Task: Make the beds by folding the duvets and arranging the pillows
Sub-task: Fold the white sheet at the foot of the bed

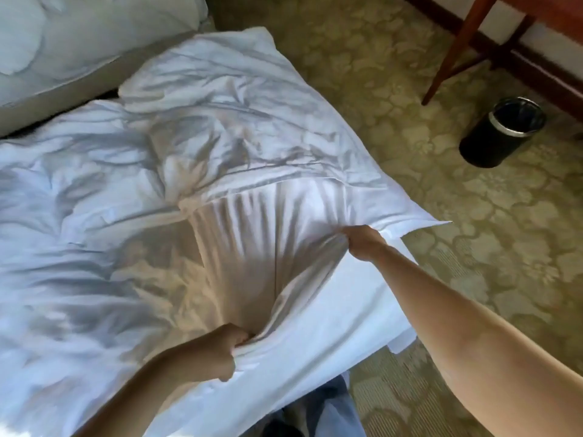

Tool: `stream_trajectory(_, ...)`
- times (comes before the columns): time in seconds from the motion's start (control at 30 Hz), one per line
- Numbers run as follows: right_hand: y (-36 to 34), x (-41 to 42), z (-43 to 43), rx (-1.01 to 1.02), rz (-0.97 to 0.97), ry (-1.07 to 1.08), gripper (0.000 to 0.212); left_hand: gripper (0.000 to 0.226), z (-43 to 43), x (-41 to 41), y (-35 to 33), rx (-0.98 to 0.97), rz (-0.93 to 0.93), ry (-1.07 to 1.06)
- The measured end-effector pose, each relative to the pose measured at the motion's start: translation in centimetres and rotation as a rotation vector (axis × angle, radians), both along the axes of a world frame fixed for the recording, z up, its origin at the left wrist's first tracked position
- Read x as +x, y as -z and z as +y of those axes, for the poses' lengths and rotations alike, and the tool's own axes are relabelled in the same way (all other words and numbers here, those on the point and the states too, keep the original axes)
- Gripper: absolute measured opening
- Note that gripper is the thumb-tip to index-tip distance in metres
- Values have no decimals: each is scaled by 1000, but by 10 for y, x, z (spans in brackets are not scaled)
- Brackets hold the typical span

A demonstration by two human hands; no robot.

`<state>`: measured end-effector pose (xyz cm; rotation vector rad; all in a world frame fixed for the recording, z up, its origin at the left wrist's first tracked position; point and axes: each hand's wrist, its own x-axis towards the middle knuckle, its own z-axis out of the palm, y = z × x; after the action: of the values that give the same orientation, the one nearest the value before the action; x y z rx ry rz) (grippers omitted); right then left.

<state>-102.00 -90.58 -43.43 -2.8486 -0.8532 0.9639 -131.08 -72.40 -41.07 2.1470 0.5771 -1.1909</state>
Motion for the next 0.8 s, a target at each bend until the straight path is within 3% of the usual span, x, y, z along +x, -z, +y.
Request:
stream_trajectory(0.17, -54, -72, -61, -209, 40, -131, 49, 24, -51, -51, -32, 11, 127, 323)
stream_trajectory(0.27, -64, -129, -83, -288, 98, -93, 54, 69, -79, -84, -21, 8, 200, 535)
stream_trajectory(0.33, -66, -154, -92, -351, 175, -139, 64, 67, -89, -96, -23, 13, 187, 552)
stream_trajectory(0.4, -74, -165, -100, -436, 290, -180, 76, 61, -81, -98, -25, 33, 89, 444)
stream_trajectory(0.47, -82, -163, -104, -472, 295, -183, 69, 56, -57, -88, -30, 35, -25, 230)
stream_trajectory(0.6, -79, -132, -87, -363, 136, -37, 55, 57, 5, -63, -42, 135, -173, -103)
stream_trajectory(0.8, -48, -89, 13, -107, -102, -146, 71, 78, 61, -25, -37, 336, -224, -351)
